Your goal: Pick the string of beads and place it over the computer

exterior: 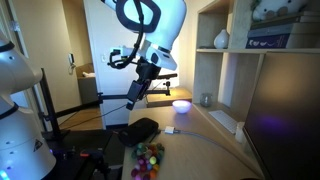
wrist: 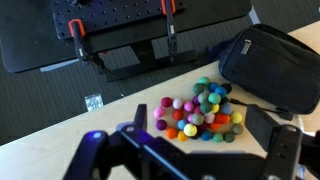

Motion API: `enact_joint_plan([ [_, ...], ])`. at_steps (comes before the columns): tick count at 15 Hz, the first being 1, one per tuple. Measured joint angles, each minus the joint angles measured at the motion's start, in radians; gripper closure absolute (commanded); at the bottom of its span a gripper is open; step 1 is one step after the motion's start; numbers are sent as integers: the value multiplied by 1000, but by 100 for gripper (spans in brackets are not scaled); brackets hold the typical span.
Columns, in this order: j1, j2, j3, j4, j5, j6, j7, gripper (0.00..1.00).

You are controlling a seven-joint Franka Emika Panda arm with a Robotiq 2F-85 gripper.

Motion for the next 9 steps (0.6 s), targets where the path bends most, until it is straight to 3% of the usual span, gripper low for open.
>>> enact_joint_plan([
  [6, 3, 80, 2, 5, -94, 172, 12, 0],
  [9, 6, 100, 3, 5, -105, 194, 12, 0],
])
